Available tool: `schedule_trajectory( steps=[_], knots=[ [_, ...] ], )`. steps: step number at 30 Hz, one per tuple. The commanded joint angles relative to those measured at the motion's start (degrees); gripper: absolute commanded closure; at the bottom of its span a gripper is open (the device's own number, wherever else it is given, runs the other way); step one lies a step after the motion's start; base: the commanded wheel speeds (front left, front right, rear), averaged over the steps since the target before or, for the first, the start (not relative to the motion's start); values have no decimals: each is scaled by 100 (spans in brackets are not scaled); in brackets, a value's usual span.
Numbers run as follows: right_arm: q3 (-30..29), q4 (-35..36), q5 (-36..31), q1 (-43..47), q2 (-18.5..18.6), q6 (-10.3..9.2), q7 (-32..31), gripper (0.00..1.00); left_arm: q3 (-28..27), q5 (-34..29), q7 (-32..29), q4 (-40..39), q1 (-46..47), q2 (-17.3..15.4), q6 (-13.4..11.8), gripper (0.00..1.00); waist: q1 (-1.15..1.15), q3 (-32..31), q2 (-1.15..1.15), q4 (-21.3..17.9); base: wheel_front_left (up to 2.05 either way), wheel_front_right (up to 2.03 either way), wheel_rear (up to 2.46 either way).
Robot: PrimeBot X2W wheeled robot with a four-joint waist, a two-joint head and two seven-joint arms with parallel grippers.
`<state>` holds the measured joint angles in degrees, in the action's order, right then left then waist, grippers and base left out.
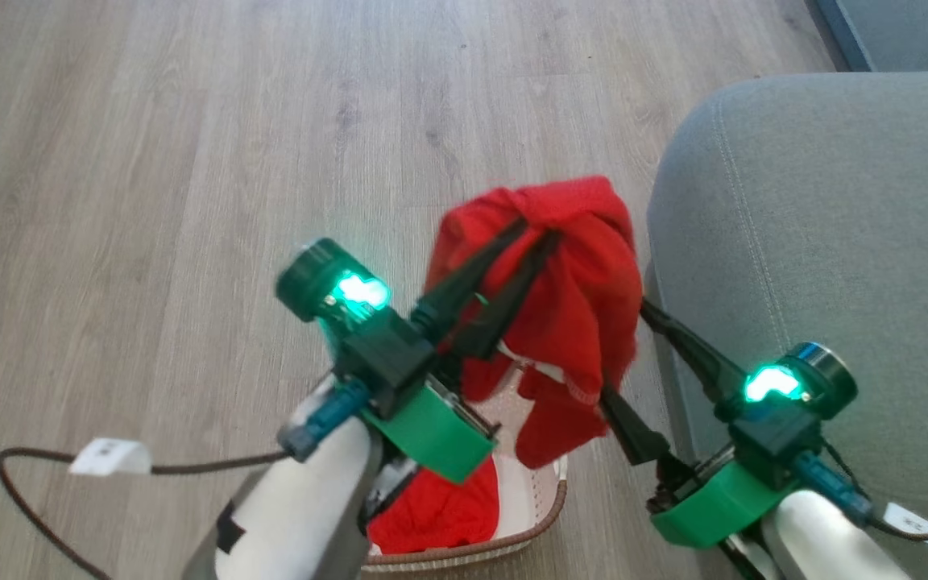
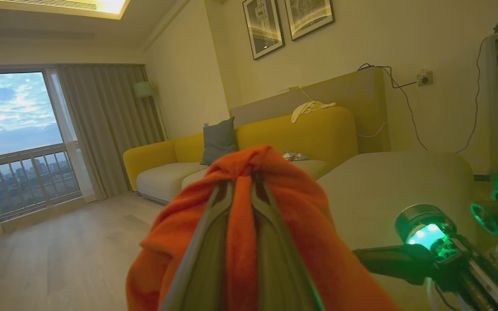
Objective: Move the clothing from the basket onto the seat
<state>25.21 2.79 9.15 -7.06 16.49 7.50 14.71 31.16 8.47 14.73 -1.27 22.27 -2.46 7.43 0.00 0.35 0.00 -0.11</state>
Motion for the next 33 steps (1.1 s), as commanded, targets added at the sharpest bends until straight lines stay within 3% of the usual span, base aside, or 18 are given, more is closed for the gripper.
schedule_trajectory(
  steps=[1,6,15,27,32,33],
  knots=[
    [149,110,57,-283,54,-1,29,0,-79,-25,27,-217,258,-81,4,100,0,1,0,14,0,0,0],
    [462,-80,-170,-534,167,-1,29,0,240,26,27,-201,287,-122,4,100,0,21,0,46,0,0,0],
    [364,-625,-521,-820,-212,-1,29,0,573,103,27,-93,291,-118,5,100,0,10,0,133,0,0,0],
    [802,-1040,-885,-1160,-542,-1,29,0,815,224,27,9,269,-79,5,100,0,-71,0,266,0,0,0],
    [731,-1127,-962,-1175,-697,-1,29,0,866,246,27,16,258,-72,5,100,0,-105,0,317,0,0,0],
    [708,-1179,-952,-1162,-725,-1,29,83,869,250,27,21,248,-70,5,100,0,-117,0,330,0,0,0]
  ],
)
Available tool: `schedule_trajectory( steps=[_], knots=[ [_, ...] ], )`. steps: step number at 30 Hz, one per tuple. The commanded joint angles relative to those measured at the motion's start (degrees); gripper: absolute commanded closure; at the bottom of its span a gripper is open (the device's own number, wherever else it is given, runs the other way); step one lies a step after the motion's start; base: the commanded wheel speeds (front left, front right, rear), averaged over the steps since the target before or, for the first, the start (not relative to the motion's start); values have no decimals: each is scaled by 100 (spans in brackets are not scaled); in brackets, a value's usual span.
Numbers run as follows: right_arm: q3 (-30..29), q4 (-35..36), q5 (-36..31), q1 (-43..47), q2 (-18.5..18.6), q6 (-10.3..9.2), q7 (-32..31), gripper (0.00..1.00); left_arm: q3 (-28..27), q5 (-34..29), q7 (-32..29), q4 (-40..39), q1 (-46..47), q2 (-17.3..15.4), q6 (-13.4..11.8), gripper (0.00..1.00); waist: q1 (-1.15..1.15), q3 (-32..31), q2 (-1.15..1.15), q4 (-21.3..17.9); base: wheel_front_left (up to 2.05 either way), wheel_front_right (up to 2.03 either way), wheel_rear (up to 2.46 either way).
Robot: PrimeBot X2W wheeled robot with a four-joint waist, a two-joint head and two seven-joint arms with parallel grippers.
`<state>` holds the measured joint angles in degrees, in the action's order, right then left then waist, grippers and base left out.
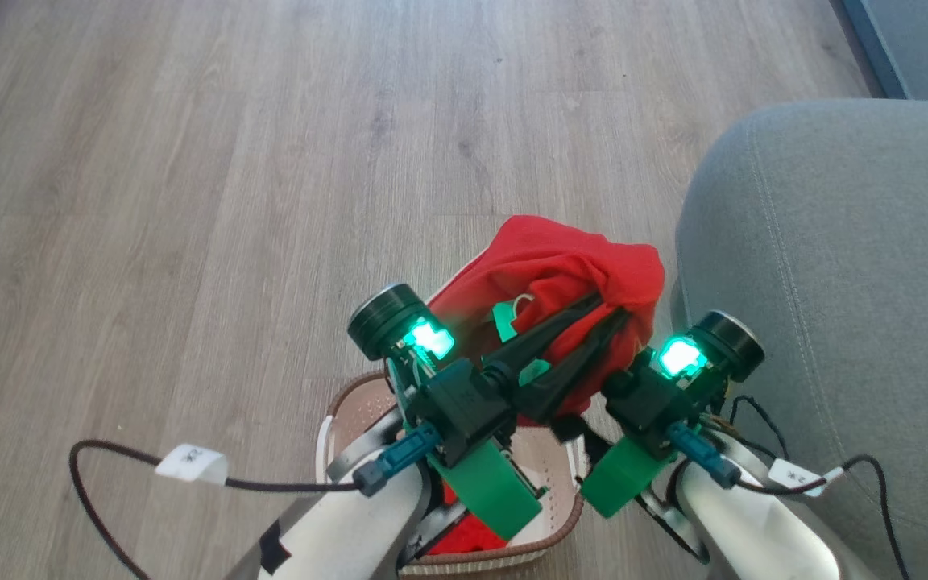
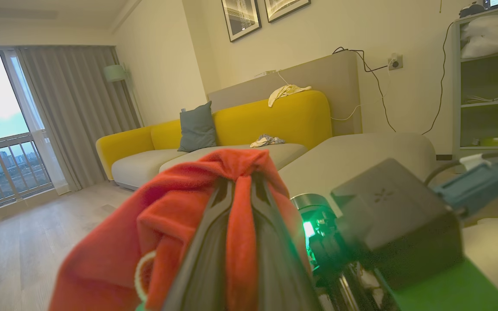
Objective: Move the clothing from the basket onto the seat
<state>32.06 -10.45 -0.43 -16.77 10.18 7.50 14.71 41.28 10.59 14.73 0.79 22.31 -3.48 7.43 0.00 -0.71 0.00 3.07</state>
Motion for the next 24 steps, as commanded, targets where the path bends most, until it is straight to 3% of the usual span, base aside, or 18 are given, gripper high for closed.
schedule_trajectory(
  steps=[1,24],
  knots=[
    [-33,127,5,-182,-132,-1,29,100,-149,38,27,-179,233,33,5,100,0,-18,0,21,0,0,0],
    [-1114,631,409,232,-471,-1,29,100,-755,-4,27,45,-71,31,5,100,0,4,0,77,0,0,0]
  ],
)
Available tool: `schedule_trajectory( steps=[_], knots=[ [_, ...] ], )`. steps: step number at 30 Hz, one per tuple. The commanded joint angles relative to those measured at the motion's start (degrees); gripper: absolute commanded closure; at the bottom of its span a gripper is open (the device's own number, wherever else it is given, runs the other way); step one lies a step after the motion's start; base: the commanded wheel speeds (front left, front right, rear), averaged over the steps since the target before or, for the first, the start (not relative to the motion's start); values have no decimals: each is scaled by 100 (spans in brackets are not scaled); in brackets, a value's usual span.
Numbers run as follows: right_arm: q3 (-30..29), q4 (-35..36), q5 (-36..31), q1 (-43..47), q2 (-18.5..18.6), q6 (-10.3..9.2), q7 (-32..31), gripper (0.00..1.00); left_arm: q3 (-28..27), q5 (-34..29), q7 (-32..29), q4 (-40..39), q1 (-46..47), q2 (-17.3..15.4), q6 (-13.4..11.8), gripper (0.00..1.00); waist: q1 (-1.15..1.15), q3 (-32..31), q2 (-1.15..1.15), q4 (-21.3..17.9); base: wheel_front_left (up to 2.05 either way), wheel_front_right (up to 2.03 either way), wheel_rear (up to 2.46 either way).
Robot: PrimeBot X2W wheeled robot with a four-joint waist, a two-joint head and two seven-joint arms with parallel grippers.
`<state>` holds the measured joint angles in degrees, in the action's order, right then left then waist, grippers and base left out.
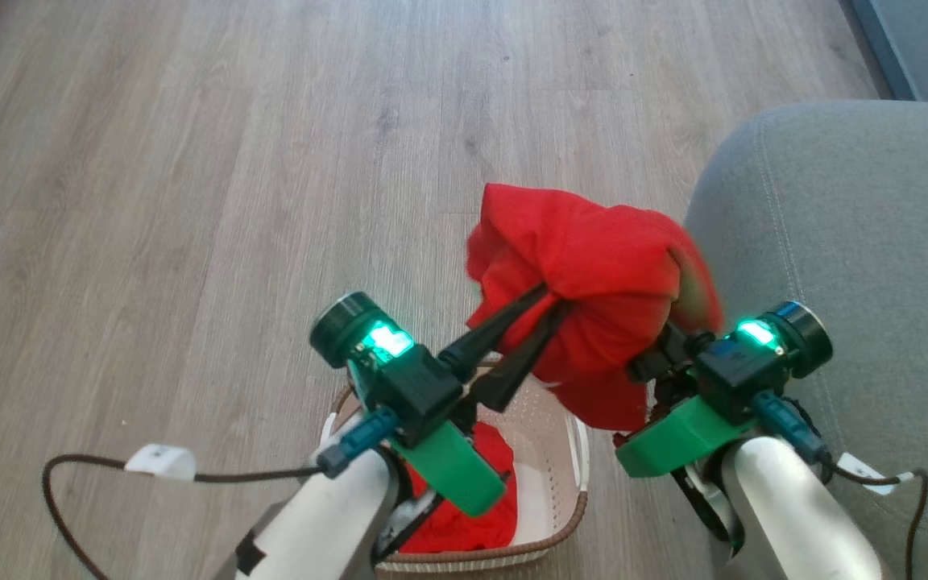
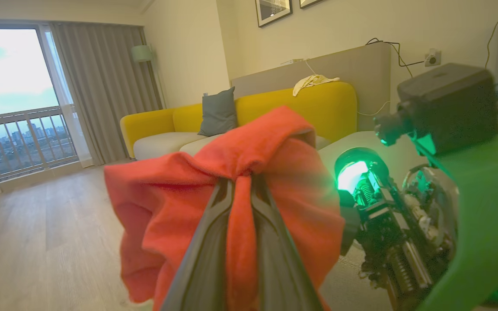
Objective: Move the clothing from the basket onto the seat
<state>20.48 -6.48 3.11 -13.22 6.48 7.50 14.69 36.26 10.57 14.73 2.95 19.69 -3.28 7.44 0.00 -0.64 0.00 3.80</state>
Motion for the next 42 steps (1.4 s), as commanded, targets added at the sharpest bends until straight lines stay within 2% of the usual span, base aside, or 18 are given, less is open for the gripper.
schedule_trajectory(
  steps=[1,8,22,23,24,26,42],
  knots=[
    [-10,248,67,-96,-111,-1,31,100,-293,-7,27,-149,169,7,4,100,0,-6,0,9,0,0,0],
    [-339,314,77,60,-171,-1,31,100,-497,74,27,48,-3,-19,4,100,0,-26,0,31,0,0,0],
    [-392,370,72,72,-216,-1,31,100,-87,127,27,317,-189,-95,4,100,0,27,0,-1,0,0,0],
    [-396,372,70,68,-215,-1,31,100,-107,128,27,341,-202,-88,4,68,0,37,0,-2,0,0,0],
    [-398,373,69,63,-214,-1,31,100,-119,118,27,353,-209,-83,4,53,0,47,0,-3,0,0,0],
    [-406,381,63,57,-212,-1,31,100,-155,90,27,371,-229,-70,4,0,0,62,0,-5,0,0,0],
    [-893,490,-7,332,-52,-1,31,100,-211,-28,27,594,-408,-46,4,0,0,98,0,28,0,0,0]
  ],
)
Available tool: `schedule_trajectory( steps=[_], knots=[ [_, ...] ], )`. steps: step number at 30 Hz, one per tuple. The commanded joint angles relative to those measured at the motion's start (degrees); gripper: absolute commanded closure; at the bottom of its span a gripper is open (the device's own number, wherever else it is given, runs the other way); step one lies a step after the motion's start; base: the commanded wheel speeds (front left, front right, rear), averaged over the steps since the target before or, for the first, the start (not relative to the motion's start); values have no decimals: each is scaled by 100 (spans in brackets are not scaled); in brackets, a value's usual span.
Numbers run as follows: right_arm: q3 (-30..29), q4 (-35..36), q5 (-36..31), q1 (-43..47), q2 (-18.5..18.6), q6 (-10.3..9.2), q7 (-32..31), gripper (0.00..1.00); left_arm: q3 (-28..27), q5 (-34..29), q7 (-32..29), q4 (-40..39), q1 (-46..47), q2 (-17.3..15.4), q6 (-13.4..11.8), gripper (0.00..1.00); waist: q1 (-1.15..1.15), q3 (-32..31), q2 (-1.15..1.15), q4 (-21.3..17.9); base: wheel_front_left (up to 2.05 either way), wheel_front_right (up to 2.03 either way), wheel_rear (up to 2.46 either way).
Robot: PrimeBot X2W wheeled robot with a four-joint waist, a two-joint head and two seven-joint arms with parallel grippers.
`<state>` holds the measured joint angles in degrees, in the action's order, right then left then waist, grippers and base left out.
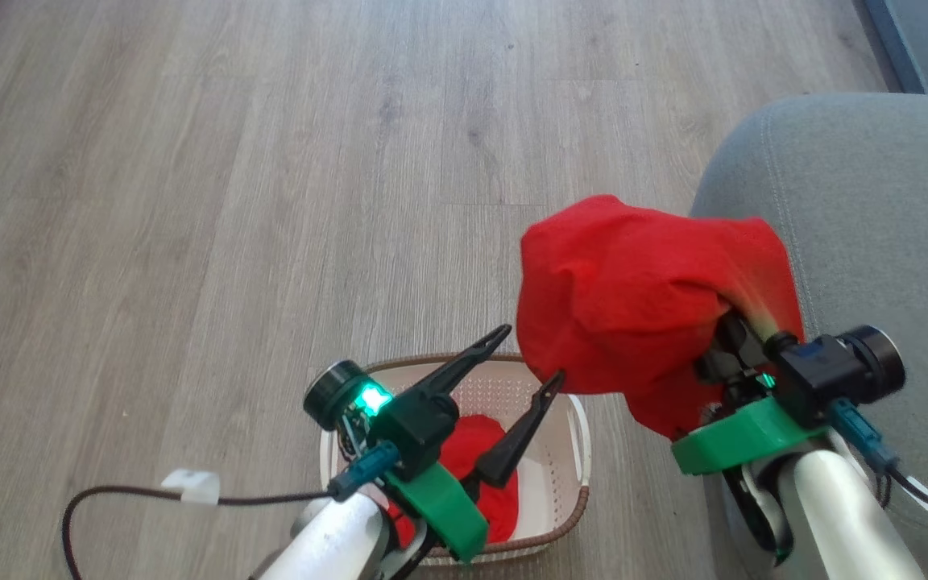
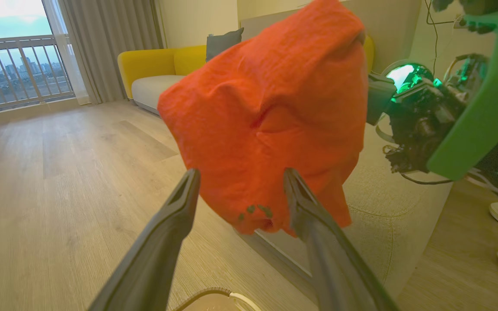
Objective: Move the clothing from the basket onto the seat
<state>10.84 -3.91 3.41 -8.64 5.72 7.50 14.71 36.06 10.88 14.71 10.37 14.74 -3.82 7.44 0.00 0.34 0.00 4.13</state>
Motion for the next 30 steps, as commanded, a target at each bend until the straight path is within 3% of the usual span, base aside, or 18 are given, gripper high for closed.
schedule_trajectory(
  steps=[1,16,30],
  knots=[
    [29,240,-44,-96,28,-1,29,100,-189,-63,29,-147,65,-1,4,0,0,-1,0,-12,0,0,0],
    [-953,190,-88,559,-125,-1,29,100,-268,-68,29,-170,-352,-31,4,0,0,10,0,-139,0,0,0],
    [-1183,-10,-93,689,-184,-1,29,100,-449,-65,29,-127,-544,-4,4,0,0,42,0,-209,0,0,0]
  ],
)
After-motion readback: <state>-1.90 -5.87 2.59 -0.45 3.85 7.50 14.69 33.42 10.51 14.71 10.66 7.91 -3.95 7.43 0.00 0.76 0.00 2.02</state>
